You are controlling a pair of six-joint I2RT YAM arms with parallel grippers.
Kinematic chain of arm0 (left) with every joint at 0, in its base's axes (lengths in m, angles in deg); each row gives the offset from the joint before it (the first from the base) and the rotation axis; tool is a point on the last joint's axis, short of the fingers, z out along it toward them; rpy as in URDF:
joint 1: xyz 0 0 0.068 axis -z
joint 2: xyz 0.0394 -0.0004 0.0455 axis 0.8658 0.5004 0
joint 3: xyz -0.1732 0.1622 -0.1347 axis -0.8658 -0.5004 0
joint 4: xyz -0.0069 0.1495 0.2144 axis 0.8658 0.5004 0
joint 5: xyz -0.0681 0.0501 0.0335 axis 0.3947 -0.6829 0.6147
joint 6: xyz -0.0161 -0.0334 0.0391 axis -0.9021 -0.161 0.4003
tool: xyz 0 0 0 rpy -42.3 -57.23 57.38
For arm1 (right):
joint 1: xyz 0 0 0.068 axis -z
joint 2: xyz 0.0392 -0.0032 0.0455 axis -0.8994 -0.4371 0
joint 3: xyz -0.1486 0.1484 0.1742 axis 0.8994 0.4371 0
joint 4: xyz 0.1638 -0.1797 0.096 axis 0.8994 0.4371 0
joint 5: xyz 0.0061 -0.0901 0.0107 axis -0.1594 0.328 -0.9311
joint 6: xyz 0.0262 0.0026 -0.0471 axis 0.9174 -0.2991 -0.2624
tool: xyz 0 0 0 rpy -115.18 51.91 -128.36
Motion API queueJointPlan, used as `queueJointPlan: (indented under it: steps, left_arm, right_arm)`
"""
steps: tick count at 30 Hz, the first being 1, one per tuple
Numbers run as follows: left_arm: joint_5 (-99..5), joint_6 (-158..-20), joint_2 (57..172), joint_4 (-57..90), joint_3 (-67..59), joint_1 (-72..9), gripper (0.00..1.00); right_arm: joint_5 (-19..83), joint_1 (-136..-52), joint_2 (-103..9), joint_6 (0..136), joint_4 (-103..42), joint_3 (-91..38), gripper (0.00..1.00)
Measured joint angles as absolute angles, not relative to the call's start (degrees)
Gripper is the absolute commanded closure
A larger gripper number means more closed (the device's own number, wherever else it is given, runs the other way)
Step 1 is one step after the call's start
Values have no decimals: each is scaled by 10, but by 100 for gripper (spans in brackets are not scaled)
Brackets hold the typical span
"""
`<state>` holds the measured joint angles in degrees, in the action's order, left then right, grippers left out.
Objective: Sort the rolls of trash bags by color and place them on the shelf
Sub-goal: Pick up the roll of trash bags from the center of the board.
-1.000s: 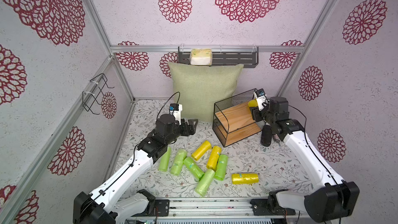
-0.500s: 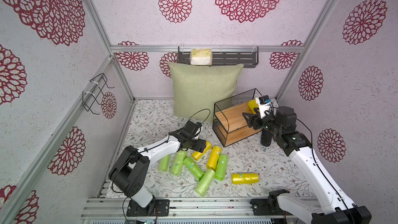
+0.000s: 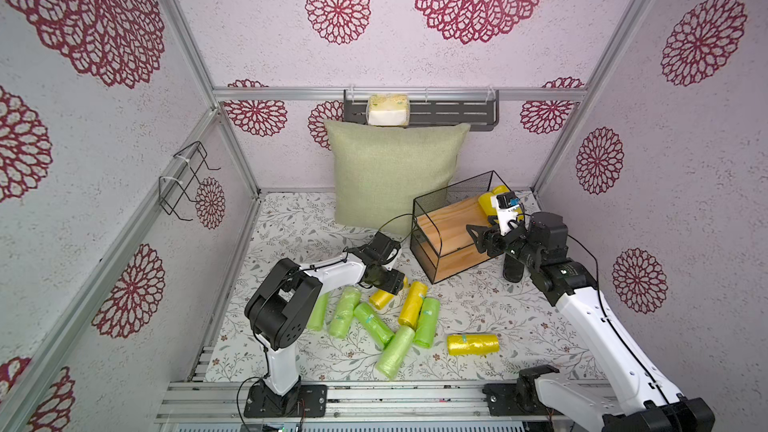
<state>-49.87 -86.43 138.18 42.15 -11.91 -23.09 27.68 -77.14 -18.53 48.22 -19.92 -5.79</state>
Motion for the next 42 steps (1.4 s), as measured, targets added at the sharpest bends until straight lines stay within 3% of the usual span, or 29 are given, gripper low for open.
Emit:
queueJointPlan:
  steps: [6,11,17,26,37,42]
  left_arm:
    - [-513,-879,1387,406,-119,-230,55]
    - [-544,-920,1363,376,-139,-232,61]
    - [-596,-990,1233,349,-177,-237,62]
    - [-620,-1132,1018,183,-221,-236,66]
    - [-637,-1229,968,45,-252,-222,66]
    - [-633,-1250,968,20,-265,-218,66]
  right_arm:
    - [276,-772,-185,491,-202,-56,27]
    - [269,-772,-174,518,-219,-33,26]
    - [250,-803,-151,571,-251,-30,24]
    - [222,-957,-176,658,-381,-29,18]
    - [165,-1047,-287,769,-567,-8,12]
    - [147,-1050,-312,806,-626,-3,19]
